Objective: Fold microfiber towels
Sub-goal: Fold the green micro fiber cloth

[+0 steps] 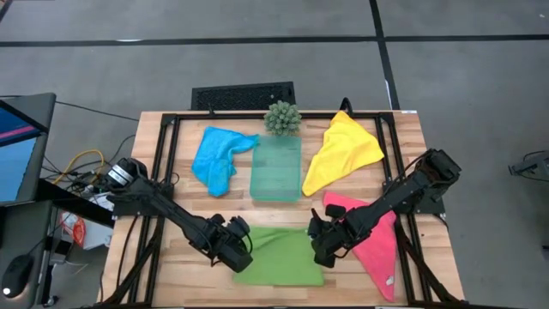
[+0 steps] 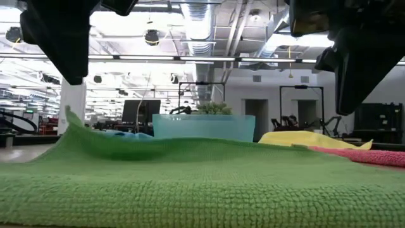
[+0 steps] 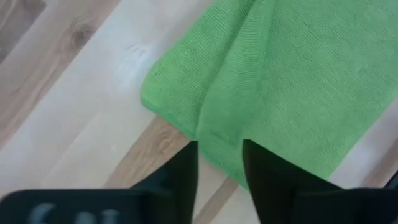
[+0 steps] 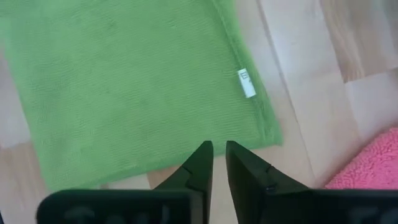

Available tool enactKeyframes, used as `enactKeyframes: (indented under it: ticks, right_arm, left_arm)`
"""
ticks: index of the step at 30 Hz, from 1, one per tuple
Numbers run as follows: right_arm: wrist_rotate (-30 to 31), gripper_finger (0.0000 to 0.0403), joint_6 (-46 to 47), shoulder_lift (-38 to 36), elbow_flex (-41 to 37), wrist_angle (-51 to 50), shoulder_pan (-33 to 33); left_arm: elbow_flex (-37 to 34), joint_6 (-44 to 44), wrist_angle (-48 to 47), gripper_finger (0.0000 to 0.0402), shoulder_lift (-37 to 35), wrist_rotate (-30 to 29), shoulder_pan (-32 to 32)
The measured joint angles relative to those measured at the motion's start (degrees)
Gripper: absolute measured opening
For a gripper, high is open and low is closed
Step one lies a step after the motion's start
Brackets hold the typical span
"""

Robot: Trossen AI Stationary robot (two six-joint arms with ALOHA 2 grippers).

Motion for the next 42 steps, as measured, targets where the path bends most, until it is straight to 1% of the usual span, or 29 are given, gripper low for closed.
enactKeyframes:
  ticks: [3, 6, 9, 12, 16, 18, 20, 22, 26, 29, 31, 33, 34, 36, 40, 42]
  right_arm:
    - [0.98, 0.0076, 0.77, 0.00, 0.00, -0.92, -0.49]
    - [1.14, 0.0079, 0.93, 0.00, 0.00, -1.59, -1.24]
    - [1.22, 0.0083, 0.98, 0.00, 0.00, -1.62, -1.64]
    - [1.12, 0.0085, 0.98, -0.02, 0.00, -0.44, -1.28]
    - [1.25, 0.0085, 0.91, -0.70, 0.04, 4.19, 1.76]
    - [2.51, 0.0084, 0.12, -0.91, 0.00, 5.69, 3.86]
    - [5.26, 0.0082, -0.45, -1.03, 0.06, 7.37, 5.51]
    - [6.58, 0.0079, -0.49, -0.33, 0.09, 7.20, 5.80]
    - [7.09, 0.0076, -0.43, 1.39, 0.01, 7.14, 4.32]
    - [7.08, 0.0076, -0.73, 2.97, -0.04, 6.66, 3.11]
    - [6.85, 0.0076, -0.69, 4.43, 0.08, 7.03, 2.34]
    - [6.78, 0.0076, -0.96, 5.34, -0.17, 5.16, 2.05]
    - [6.82, 0.0076, -0.97, 6.00, -0.04, 5.84, 1.77]
    - [6.85, 0.0076, -1.04, 6.67, -0.03, 5.01, 1.21]
    - [7.01, 0.0076, -0.75, 6.51, 0.02, 4.61, 0.13]
    - [6.99, 0.0076, -0.73, 6.49, -0.02, 4.37, -0.30]
  left_arm:
    - [0.00, 0.10, -0.59, 0.0169, 0.00, -0.63, 0.30]
    - [0.00, 0.09, -1.91, 0.0192, -0.15, -0.77, 1.05]
    - [0.07, 1.67, -1.27, 0.0200, -0.82, 1.83, 1.37]
    - [0.07, 4.14, 0.47, 0.0199, -1.03, 2.19, 0.02]
    - [0.07, 6.57, 3.64, 0.0189, -1.03, 1.62, -2.19]
    - [0.07, 7.44, 6.08, 0.0182, -1.03, -0.97, -3.35]
    - [0.11, 8.69, 6.82, 0.0172, -1.05, -4.34, -4.20]
    - [0.11, 9.92, 6.46, 0.0158, -0.48, -6.42, -4.08]
    - [-0.81, 13.09, 7.73, 0.0122, 0.39, -9.36, -2.12]
    - [-3.14, 14.81, 9.93, 0.0100, 0.92, -9.13, -0.79]
    - [-5.12, 14.80, 11.71, 0.0088, 0.94, -7.86, -0.17]
    - [-6.91, 14.51, 12.97, 0.0078, 0.94, -7.61, 0.39]
    - [-7.72, 14.44, 12.94, 0.0074, 0.94, -7.46, 0.59]
    - [-8.60, 14.59, 13.02, 0.0068, 0.98, -7.36, 1.07]
    - [-9.78, 15.78, 13.08, 0.0062, 0.98, -9.14, 1.76]
    - [-10.90, 16.10, 14.89, 0.0062, 0.94, -9.42, 2.32]
